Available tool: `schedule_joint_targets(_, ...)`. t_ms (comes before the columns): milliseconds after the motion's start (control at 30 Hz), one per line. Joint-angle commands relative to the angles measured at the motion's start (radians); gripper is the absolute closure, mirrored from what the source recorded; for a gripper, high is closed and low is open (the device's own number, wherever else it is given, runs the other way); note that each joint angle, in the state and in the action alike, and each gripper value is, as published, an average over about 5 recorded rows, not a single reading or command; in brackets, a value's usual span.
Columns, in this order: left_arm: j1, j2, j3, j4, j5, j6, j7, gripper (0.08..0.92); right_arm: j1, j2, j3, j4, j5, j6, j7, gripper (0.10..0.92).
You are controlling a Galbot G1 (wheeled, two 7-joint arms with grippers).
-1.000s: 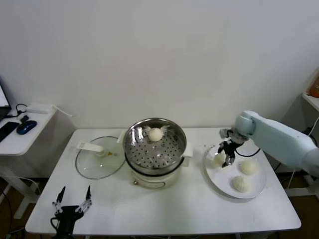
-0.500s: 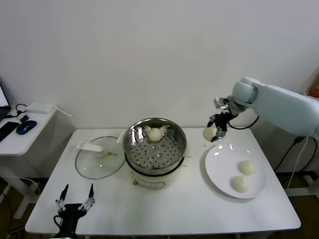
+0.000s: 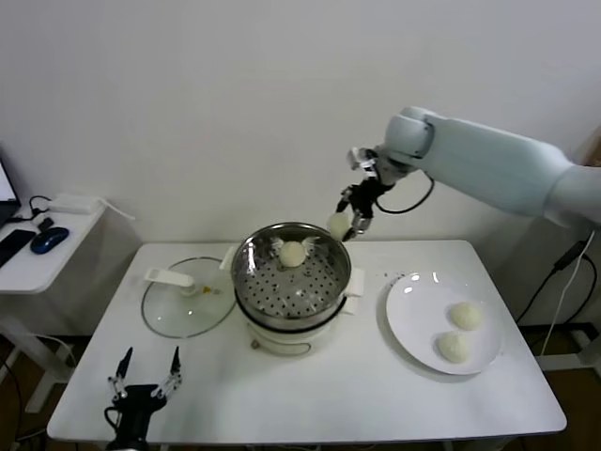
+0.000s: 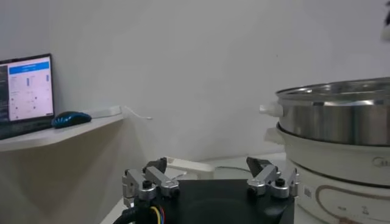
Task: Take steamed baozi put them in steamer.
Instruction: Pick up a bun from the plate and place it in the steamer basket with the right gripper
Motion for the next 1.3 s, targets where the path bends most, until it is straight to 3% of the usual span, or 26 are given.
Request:
schedule_joint_targets(33, 0.002, -0.001, -0.005, -0.005, 0.003, 0.003, 0.0, 0.177, -0.121, 0.248, 0.066, -0.145, -0.017, -0.007, 0.006, 0.318)
schedule_joint_targets(400, 0.005, 0.002, -0.014, -0.001, -0.002, 0.002, -0.001, 0.177, -0.201, 0.319, 0.091, -0.201, -0.064, -0.001, 0.005, 0.32)
schedule_joint_targets(1300, 0.001, 0.002, -0.018, 0.005, -0.003, 0.006, -0.003, 0.177, -0.233, 0.287, 0.078, -0.178, -0.099, 0.002, 0.005, 0.316)
